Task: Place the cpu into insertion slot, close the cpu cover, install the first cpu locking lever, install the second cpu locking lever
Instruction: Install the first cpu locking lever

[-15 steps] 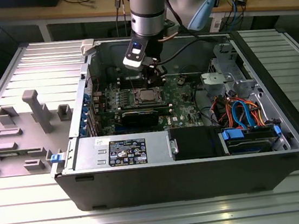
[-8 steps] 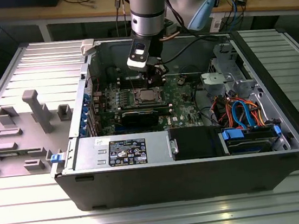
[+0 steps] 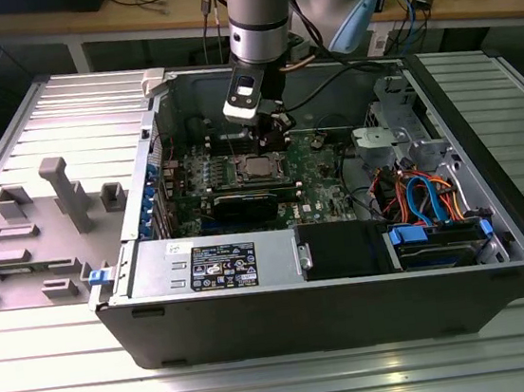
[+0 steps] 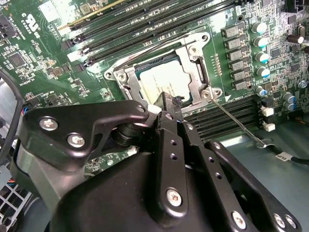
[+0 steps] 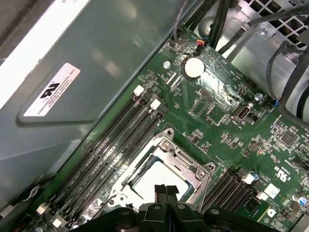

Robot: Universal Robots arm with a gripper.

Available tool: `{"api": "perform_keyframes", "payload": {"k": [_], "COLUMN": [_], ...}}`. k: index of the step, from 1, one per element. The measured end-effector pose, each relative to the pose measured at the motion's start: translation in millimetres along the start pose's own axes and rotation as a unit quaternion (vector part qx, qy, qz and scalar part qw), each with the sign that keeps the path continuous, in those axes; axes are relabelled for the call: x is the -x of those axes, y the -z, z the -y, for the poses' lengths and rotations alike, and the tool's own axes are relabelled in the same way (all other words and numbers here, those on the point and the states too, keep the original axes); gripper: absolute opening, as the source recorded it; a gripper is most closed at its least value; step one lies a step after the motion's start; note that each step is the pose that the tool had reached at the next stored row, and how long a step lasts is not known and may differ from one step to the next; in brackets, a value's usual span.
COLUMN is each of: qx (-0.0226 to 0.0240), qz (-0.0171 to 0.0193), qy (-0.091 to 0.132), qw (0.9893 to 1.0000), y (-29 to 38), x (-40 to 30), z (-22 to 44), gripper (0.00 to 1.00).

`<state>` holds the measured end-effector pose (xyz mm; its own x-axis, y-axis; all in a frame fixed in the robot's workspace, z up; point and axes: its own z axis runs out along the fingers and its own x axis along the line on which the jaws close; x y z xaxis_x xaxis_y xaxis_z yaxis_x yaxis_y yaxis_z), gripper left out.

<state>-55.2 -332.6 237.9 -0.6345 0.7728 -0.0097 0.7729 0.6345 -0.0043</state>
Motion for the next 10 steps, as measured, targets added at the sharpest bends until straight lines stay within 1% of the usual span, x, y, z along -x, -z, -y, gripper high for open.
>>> {"api": "perform_keyframes", "payload": {"k": [7,10], "qx": [0.0,0.0001], "qz": [0.0,0.0001], "qy": [0.0,0.012], "qw": [1.0,0.9999], "y": [0.0,0.0], "x": [0.1,0.1], "z": [0.1,0.0], "gripper": [0.11,0.11]}}
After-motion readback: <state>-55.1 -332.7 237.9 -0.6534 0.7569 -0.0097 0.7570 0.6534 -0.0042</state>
